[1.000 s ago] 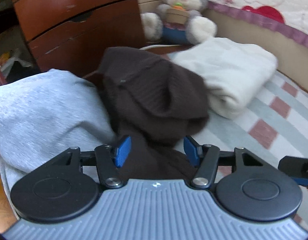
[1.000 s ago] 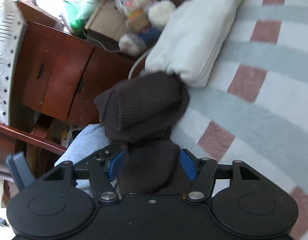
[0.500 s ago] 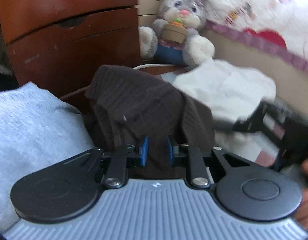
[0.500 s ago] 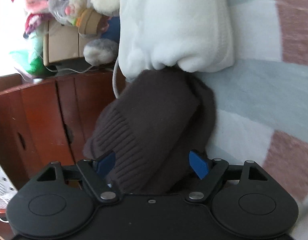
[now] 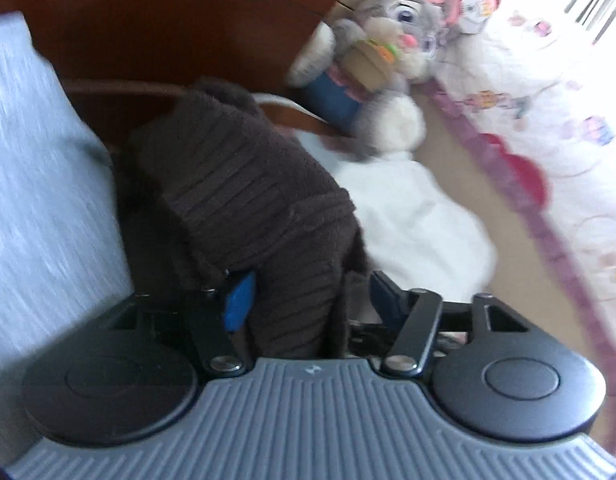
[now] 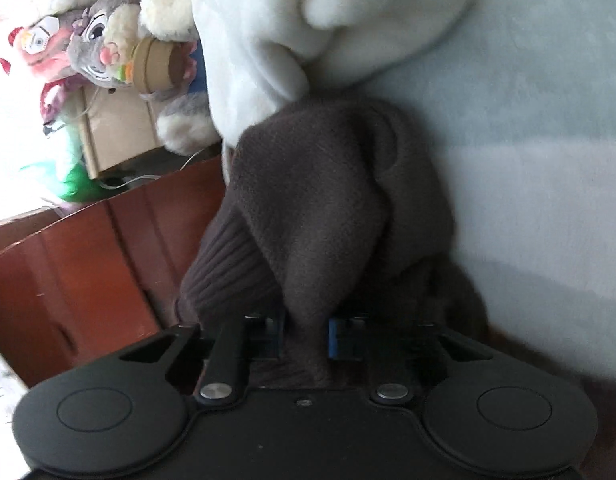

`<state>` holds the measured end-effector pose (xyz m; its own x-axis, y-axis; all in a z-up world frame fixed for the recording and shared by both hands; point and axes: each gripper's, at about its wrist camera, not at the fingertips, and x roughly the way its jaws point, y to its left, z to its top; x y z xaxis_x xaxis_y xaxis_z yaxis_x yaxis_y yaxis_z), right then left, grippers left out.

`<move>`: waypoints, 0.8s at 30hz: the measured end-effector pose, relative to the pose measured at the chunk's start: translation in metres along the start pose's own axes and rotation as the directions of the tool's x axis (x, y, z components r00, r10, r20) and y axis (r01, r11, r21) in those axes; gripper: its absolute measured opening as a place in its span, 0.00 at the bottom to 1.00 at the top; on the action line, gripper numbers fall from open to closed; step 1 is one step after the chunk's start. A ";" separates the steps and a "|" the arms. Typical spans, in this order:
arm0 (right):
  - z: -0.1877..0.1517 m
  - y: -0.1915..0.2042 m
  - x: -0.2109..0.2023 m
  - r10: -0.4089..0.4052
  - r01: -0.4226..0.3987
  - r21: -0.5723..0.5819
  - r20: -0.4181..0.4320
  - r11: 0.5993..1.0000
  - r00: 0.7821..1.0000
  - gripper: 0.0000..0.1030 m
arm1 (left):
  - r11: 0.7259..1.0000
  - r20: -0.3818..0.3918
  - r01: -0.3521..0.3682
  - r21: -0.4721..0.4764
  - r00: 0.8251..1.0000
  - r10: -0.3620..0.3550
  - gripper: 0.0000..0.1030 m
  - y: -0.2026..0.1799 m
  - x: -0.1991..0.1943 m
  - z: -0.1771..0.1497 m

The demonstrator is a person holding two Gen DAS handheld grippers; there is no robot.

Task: Fold clothes
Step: 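Grasp the brown sweater with both grippers and lift it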

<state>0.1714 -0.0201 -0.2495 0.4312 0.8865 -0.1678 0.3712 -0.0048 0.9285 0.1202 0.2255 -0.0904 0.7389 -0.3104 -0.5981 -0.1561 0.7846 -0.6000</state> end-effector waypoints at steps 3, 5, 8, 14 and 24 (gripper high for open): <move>-0.002 -0.008 -0.015 0.059 -0.058 0.045 -0.013 0.997 0.998 0.20 | 0.992 -0.059 0.119 -0.039 0.991 -0.121 0.57 -0.002 -0.005 -0.009; -0.005 -0.012 -0.029 0.124 -0.122 0.065 -0.032 0.990 0.992 0.19 | 0.978 -0.079 0.196 -0.069 0.976 -0.201 0.57 -0.005 -0.011 -0.016; -0.005 -0.012 -0.051 0.205 -0.200 0.066 -0.074 0.978 0.976 0.19 | 0.954 -0.093 0.287 -0.091 0.951 -0.295 0.57 -0.016 -0.024 -0.027; -0.016 0.015 -0.118 0.350 -0.355 -0.011 -0.137 0.935 0.927 0.20 | 0.920 -0.142 0.384 -0.073 0.910 -0.391 0.57 -0.057 -0.046 -0.044; -0.041 0.060 -0.239 0.407 -0.428 -0.134 -0.158 0.894 0.900 0.17 | 0.865 -0.271 0.499 -0.046 0.828 -0.492 0.56 -0.143 -0.049 -0.088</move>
<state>0.0574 -0.2134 -0.1401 0.4093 0.8687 0.2790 0.0372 -0.3214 0.9462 0.0485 0.0817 -0.0217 0.5107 -0.7880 -0.3439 0.2031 0.4993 -0.8423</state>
